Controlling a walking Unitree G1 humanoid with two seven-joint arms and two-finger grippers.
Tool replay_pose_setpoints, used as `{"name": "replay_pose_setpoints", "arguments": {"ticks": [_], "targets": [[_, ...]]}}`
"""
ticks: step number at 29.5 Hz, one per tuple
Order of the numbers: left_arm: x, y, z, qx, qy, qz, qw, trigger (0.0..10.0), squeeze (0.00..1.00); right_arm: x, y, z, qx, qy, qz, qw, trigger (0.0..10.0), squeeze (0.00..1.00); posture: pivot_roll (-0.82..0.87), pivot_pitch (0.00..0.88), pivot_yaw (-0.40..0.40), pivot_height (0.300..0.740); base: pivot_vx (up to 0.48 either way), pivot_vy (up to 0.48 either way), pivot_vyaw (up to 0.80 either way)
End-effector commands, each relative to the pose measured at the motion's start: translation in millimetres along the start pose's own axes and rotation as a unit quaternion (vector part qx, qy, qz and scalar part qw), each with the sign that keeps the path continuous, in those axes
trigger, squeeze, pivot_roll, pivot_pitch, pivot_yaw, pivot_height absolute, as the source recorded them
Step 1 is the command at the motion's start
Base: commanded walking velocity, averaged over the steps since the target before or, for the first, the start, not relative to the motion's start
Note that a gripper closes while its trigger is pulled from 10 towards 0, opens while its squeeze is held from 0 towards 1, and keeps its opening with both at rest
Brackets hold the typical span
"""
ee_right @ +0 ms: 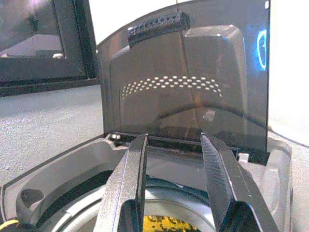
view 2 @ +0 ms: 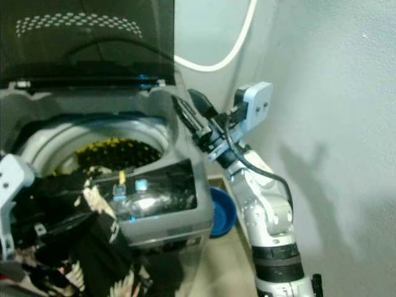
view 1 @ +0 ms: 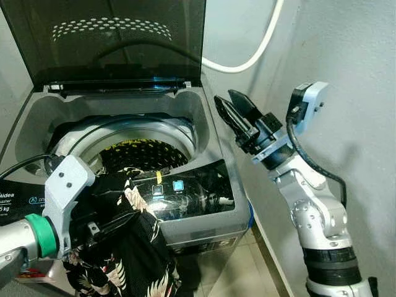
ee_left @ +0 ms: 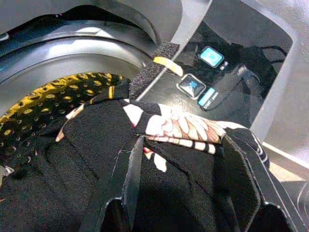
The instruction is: Clothes washing
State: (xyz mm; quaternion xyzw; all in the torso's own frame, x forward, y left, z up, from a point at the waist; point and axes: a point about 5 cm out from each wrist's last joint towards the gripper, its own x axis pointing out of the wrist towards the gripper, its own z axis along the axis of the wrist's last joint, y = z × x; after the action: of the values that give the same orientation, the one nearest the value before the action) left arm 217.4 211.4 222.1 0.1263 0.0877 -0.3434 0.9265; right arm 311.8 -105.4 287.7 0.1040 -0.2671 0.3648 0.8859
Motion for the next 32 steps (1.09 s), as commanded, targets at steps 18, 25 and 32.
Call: {"name": "replay_pose_setpoints", "arguments": {"ticks": [18, 25, 32], "targets": [[40.6, 34.3, -1.5, 0.022, -0.06, 0.153, 0.986, 0.0, 0.0, -0.4, -6.1, 0.4, -0.014, -0.013, -0.028, 0.999, 10.0, 0.0, 0.07, 0.094, 0.022, 0.74, 0.0, 0.0, 0.0], [66.1, 56.2, 53.0, 0.071, -0.197, 0.237, 0.949, 0.0, 0.0, 0.8, -7.3, 2.6, -0.018, -0.02, -0.034, 0.999, 10.0, 0.0, 0.06, 0.09, 0.02, 0.74, 0.0, 0.0, 0.0], [90.1, 76.7, 131.6, 0.126, -0.31, 0.264, 0.905, 10.0, 0.0, 2.7, -6.7, 2.9, -0.02, -0.023, -0.037, 0.999, 10.0, 0.0, 0.04, 0.089, 0.021, 0.74, 0.0, 0.0, 0.0]]}}
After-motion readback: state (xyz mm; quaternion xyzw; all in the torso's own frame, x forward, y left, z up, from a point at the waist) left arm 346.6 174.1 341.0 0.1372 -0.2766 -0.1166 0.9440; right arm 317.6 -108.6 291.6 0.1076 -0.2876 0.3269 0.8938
